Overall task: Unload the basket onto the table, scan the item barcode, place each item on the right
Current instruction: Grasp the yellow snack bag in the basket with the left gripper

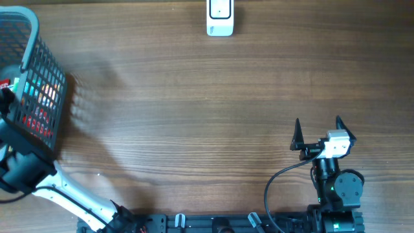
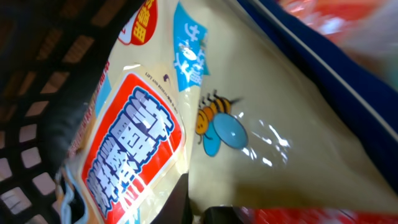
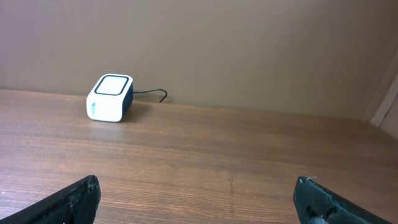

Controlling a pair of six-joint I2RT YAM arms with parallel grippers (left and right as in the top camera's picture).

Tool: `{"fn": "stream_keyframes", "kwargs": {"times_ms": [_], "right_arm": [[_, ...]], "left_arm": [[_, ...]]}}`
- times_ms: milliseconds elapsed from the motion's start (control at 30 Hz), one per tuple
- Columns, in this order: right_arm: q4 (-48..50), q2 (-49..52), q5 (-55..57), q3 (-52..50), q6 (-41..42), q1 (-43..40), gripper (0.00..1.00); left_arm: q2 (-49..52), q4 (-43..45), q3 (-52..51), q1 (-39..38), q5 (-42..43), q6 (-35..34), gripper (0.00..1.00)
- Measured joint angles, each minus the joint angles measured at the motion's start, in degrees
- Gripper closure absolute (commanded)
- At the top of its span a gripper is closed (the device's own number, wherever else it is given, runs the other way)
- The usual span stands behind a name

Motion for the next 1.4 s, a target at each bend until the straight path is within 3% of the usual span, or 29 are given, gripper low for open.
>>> {"fn": "stream_keyframes", "kwargs": {"times_ms": [200,467,500,533,567,600,1000,1400], "right_arm": [[0.0,0.0,0.0,0.0,0.0,0.0,0.00],[0.0,0.0,0.0,0.0,0.0,0.0,0.00],[0.0,0.0,0.0,0.0,0.0,0.0,0.00],[0.0,0.0,0.0,0.0,0.0,0.0,0.00],[0.0,0.0,0.0,0.0,0.0,0.0,0.00],[0.0,0.0,0.0,0.0,0.0,0.0,0.00],[0.0,0.0,0.0,0.0,0.0,0.0,0.00],[0.0,0.0,0.0,0.0,0.0,0.0,0.00]], "left_arm": [[-10.2,0.3,1.6,-0.2,7.5,-0.5,0.96],[-23.6,0.6,3.8,-0.4,11.1,-3.1,0.96],[-24.1,0.1,3.9,-0.4,11.5,-3.1,0.82],[-24.2,-0.6,3.9,-0.4,11.7,-3.1,0.52],[-24.1,-1.4,3.9,-0.4,12.0,-2.8,0.07],[-23.8,-2.0,3.8,-0.3,12.2,-2.8,0.00],[-10.8,-0.6,-2.3,1.0,10.4,0.0,0.00],[0.7,7.9,-2.4,0.9,-2.7,5.2,0.00]]}}
